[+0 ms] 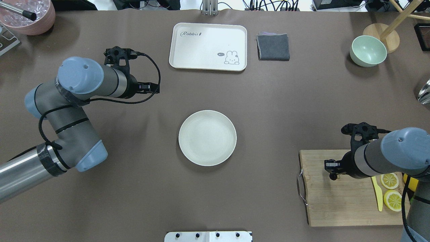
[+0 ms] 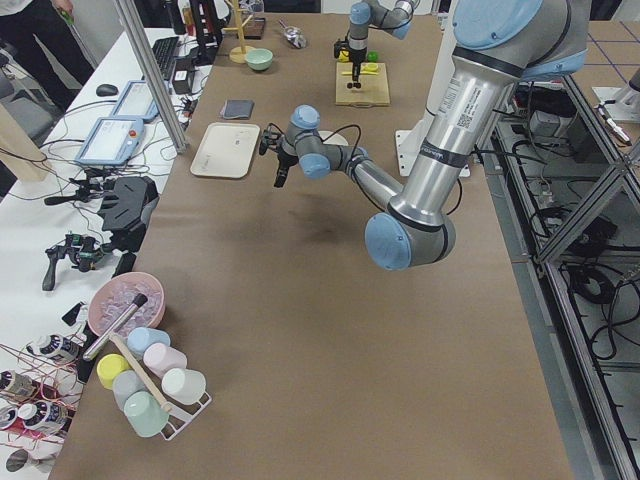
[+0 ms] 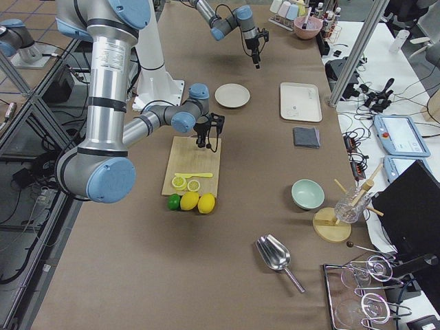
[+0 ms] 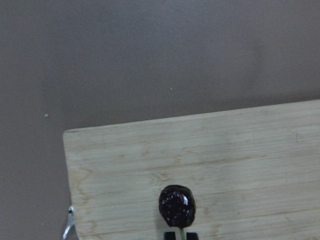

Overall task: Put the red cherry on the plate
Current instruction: 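Lift the cherries with the right gripper and carry them over the white plate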

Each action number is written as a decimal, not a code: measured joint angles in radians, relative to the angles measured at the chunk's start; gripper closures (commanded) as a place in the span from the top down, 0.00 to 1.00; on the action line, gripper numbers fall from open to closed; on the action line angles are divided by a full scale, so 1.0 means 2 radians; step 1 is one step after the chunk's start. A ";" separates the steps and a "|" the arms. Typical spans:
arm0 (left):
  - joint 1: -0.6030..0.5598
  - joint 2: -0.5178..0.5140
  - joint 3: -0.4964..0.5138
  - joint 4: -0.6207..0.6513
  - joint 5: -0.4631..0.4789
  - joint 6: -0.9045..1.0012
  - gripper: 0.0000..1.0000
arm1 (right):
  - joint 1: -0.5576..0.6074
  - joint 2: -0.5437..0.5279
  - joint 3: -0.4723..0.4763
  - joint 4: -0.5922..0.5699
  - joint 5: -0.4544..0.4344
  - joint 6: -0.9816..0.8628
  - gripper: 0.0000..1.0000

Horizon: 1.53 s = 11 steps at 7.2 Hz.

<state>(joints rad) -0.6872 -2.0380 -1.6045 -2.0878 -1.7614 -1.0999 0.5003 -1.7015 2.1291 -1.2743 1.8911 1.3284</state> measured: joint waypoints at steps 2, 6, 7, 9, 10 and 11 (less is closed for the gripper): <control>0.000 0.000 0.000 0.000 0.000 0.000 0.98 | 0.017 0.069 0.007 -0.052 0.009 0.000 0.08; -0.006 0.001 0.004 0.000 0.000 0.000 0.98 | 0.022 0.340 -0.126 -0.170 0.003 0.005 0.14; -0.007 0.001 0.008 0.000 0.000 0.000 0.98 | 0.021 0.374 -0.173 -0.145 -0.001 0.006 0.18; -0.010 0.001 0.015 -0.001 0.000 0.000 0.98 | 0.008 0.418 -0.257 -0.075 -0.011 0.010 0.19; -0.012 0.001 0.017 -0.001 0.000 0.000 0.98 | -0.003 0.426 -0.273 -0.058 -0.018 0.016 0.19; -0.013 0.001 0.019 -0.001 0.000 0.000 0.98 | -0.016 0.431 -0.280 -0.052 -0.027 0.023 0.38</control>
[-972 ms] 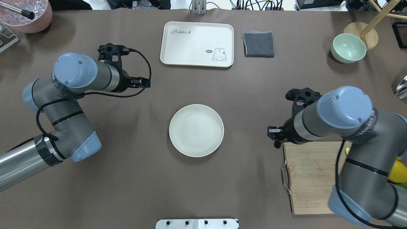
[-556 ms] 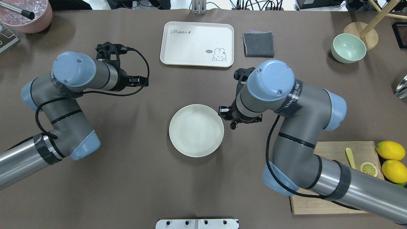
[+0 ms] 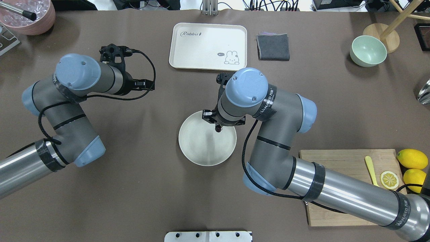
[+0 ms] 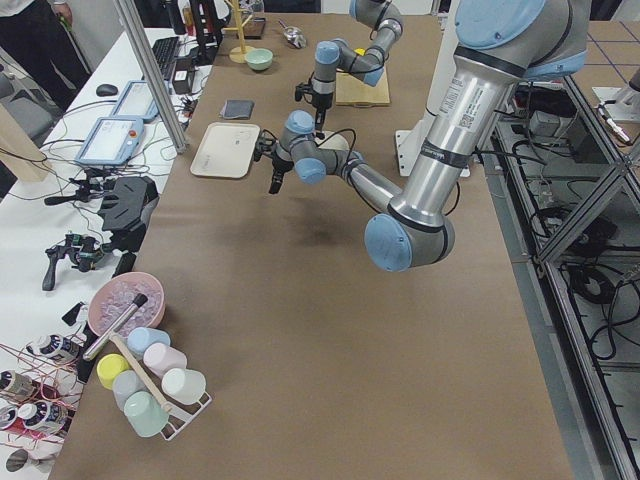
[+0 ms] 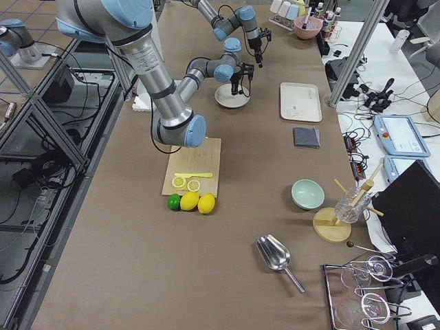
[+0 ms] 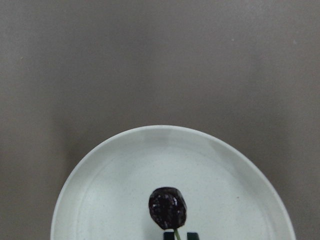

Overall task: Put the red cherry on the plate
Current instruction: 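Lower the right gripper into the plate and open it to release the cherries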

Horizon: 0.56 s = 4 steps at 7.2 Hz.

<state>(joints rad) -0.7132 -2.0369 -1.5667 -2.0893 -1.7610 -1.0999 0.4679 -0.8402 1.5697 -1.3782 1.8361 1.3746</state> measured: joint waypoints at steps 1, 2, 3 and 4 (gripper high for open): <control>-0.001 0.000 0.001 0.000 0.000 0.000 0.98 | -0.010 0.002 -0.004 0.002 -0.011 0.004 0.90; -0.002 0.000 0.001 0.000 0.000 0.000 0.98 | -0.015 0.004 -0.008 0.003 -0.016 0.006 1.00; -0.003 0.000 0.001 0.000 -0.001 0.000 0.98 | -0.017 0.005 -0.014 0.004 -0.019 0.007 1.00; -0.003 0.000 0.001 -0.003 -0.001 0.000 0.98 | -0.017 0.010 -0.016 0.004 -0.020 0.010 1.00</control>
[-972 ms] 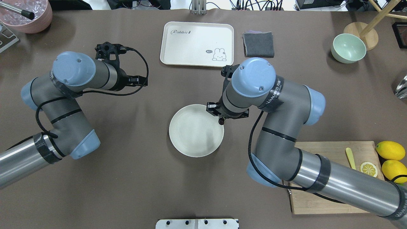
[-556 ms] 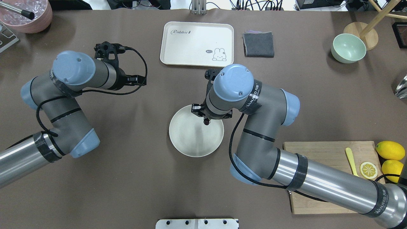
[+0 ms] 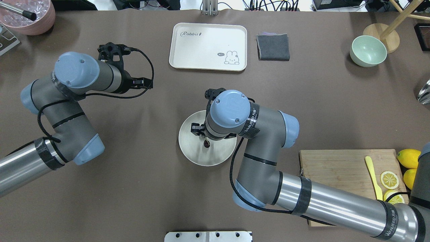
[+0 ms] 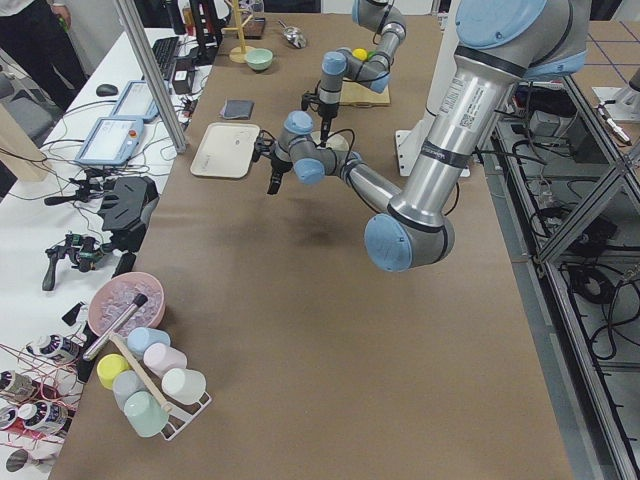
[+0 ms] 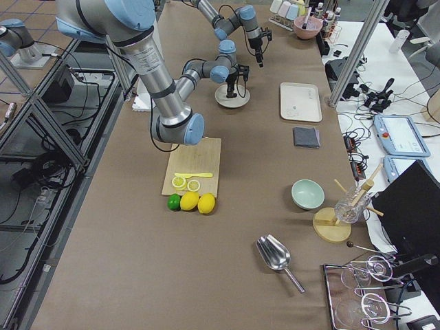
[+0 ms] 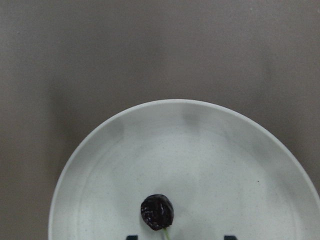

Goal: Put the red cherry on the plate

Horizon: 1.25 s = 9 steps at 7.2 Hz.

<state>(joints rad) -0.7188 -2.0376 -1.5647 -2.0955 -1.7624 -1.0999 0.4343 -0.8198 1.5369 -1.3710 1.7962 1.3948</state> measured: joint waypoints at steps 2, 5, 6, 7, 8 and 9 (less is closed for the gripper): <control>-0.004 0.001 0.002 -0.007 0.001 0.001 0.98 | 0.025 0.010 0.005 -0.006 0.013 0.008 1.00; -0.025 0.026 0.006 -0.035 0.012 0.037 0.98 | 0.143 -0.018 0.039 -0.066 0.109 -0.077 1.00; -0.039 0.036 0.005 -0.038 0.010 0.061 0.98 | 0.185 -0.043 0.047 -0.084 0.137 -0.137 1.00; -0.059 0.051 0.001 -0.040 -0.002 0.087 0.98 | 0.225 -0.079 0.054 -0.093 0.160 -0.202 1.00; -0.086 0.073 -0.006 -0.040 -0.032 0.118 0.98 | 0.264 -0.120 0.061 -0.097 0.175 -0.276 1.00; -0.125 0.101 -0.013 -0.039 -0.078 0.155 0.98 | 0.310 -0.168 0.065 -0.097 0.197 -0.360 1.00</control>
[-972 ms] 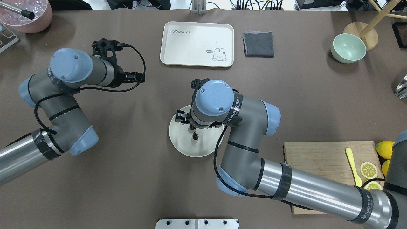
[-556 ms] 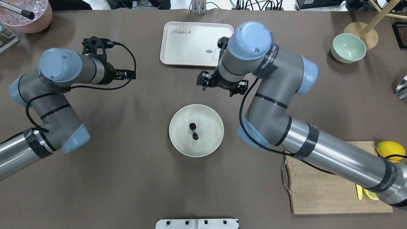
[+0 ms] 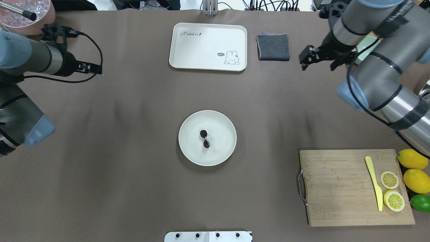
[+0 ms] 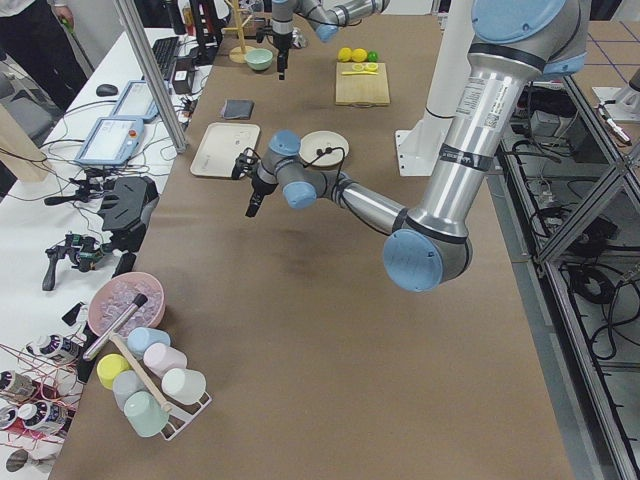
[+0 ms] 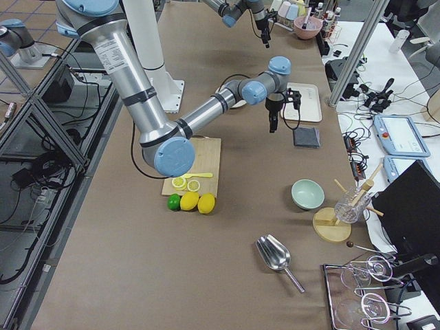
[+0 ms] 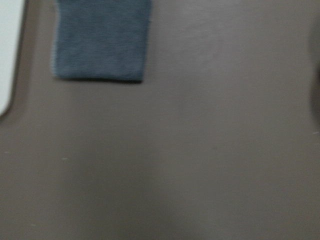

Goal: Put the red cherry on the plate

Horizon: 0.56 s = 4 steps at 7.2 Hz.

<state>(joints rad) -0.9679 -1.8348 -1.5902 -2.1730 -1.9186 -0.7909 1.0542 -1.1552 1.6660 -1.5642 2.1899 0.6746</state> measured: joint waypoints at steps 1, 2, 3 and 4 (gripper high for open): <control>-0.043 0.024 -0.003 0.001 -0.047 0.039 0.98 | 0.048 -0.045 -0.001 0.000 0.025 -0.085 1.00; -0.093 0.042 -0.004 0.007 -0.094 0.085 0.98 | 0.098 -0.082 -0.009 0.000 0.044 -0.170 1.00; -0.144 0.053 -0.004 0.029 -0.136 0.140 0.98 | 0.153 -0.104 -0.038 0.000 0.059 -0.259 1.00; -0.191 0.058 -0.005 0.065 -0.164 0.205 0.98 | 0.201 -0.114 -0.082 0.001 0.069 -0.343 1.00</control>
<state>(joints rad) -1.3499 -1.7184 -1.5999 -2.0430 -2.2467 -0.3808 1.4569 -1.3825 1.5017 -1.5629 2.3273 -0.0116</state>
